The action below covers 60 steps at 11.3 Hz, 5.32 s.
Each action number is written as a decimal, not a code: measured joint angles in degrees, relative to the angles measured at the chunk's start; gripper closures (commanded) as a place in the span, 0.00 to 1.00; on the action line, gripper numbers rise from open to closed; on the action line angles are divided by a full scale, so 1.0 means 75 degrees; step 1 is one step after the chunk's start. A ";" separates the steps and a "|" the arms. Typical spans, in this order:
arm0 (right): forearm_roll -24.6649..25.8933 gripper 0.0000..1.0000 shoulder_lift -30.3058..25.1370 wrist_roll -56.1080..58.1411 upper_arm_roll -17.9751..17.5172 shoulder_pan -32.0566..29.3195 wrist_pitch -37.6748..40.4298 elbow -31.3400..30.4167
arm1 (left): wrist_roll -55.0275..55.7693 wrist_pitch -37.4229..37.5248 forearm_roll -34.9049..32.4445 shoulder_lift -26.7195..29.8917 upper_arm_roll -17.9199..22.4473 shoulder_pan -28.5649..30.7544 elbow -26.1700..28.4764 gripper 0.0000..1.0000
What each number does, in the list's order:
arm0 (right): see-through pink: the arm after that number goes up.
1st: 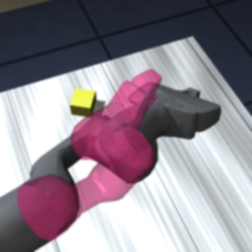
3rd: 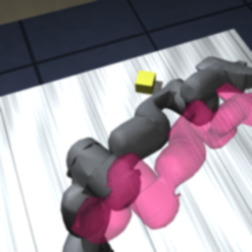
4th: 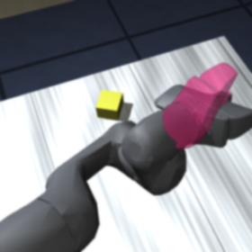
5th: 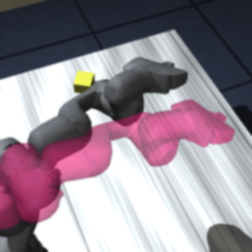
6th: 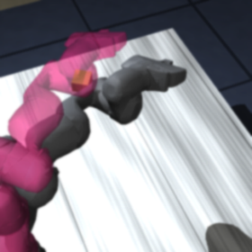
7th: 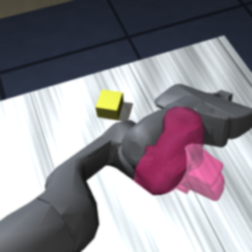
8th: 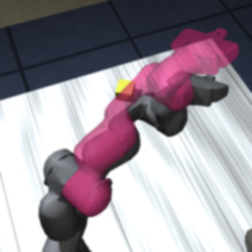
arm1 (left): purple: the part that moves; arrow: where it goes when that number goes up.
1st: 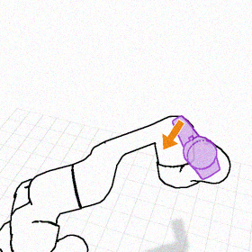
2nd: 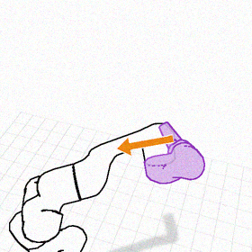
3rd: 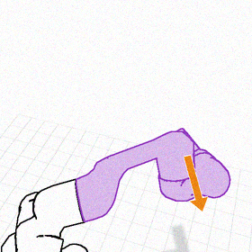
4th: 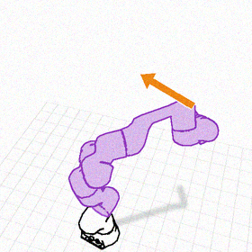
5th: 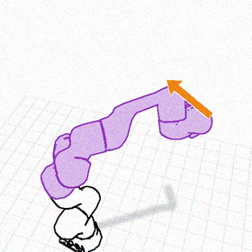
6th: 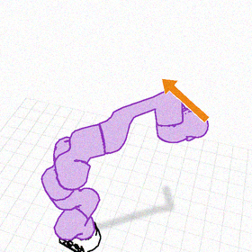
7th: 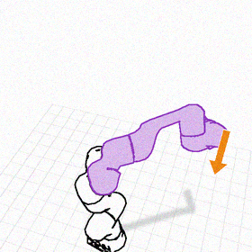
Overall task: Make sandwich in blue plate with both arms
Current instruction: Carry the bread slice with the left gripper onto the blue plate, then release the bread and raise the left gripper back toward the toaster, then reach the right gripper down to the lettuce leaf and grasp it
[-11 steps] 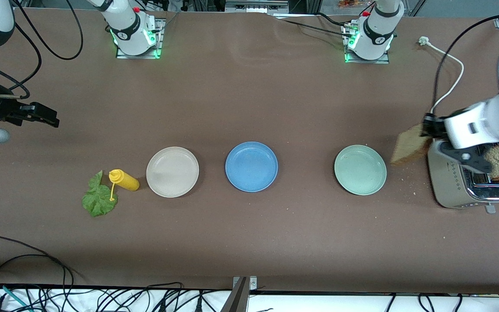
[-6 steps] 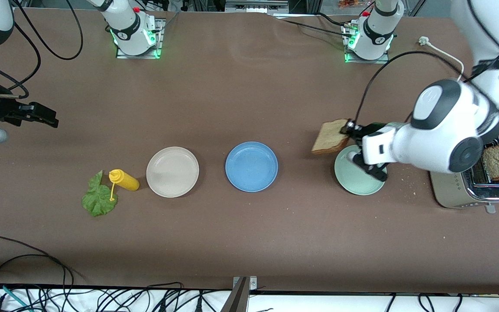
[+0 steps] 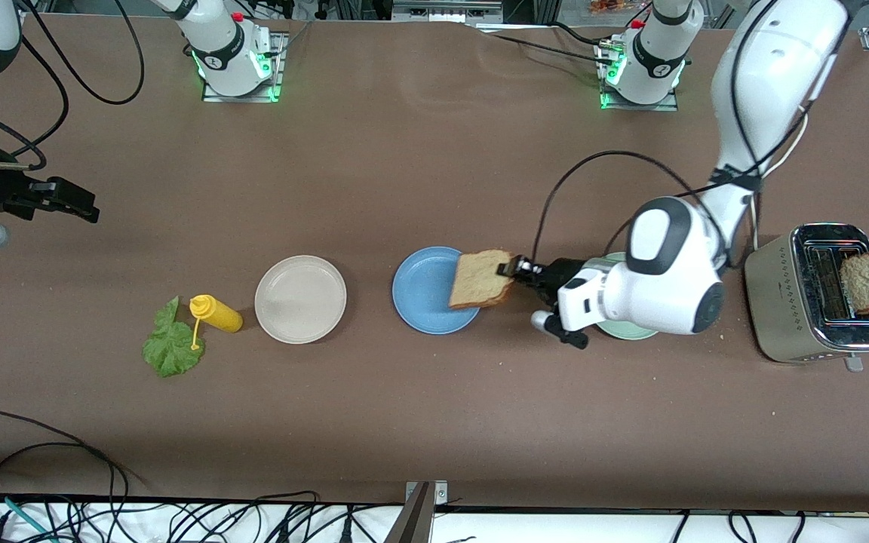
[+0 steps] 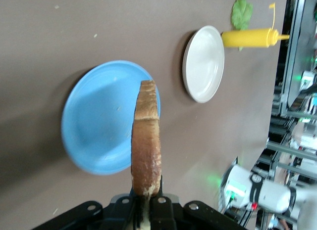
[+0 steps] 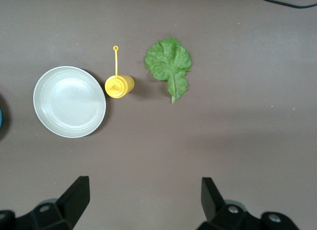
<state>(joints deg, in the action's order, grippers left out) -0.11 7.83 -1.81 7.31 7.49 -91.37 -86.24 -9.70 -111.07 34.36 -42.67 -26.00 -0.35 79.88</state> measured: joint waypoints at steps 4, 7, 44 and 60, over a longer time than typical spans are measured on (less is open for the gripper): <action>0.0000 0.00 0.0001 0.0002 0.0001 -0.0002 -0.0005 0.0009 | 0.0044 -0.1537 0.0219 -0.0808 0.0012 -0.0654 0.0012 1.00; 0.0000 0.00 0.0001 0.0003 0.0001 -0.0002 -0.0048 0.0009 | 0.0036 -0.1547 0.0218 -0.0926 0.0076 -0.0635 0.0213 1.00; -0.0315 0.00 0.2291 0.1456 0.0232 -0.0225 -0.1584 -0.0039 | 0.0247 0.3026 -0.4562 0.5771 0.2655 0.0107 0.1758 0.00; -0.0850 0.23 0.5033 0.2653 0.0228 -0.0495 -0.5143 -0.0079 | 0.0247 0.2965 -0.4557 0.5807 0.2630 0.0083 0.1646 0.00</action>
<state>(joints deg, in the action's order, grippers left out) -6.48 45.58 18.09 9.02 3.77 -129.94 -86.83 -7.85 -88.84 0.18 0.88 -6.27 0.28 92.23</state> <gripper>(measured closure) 0.013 0.000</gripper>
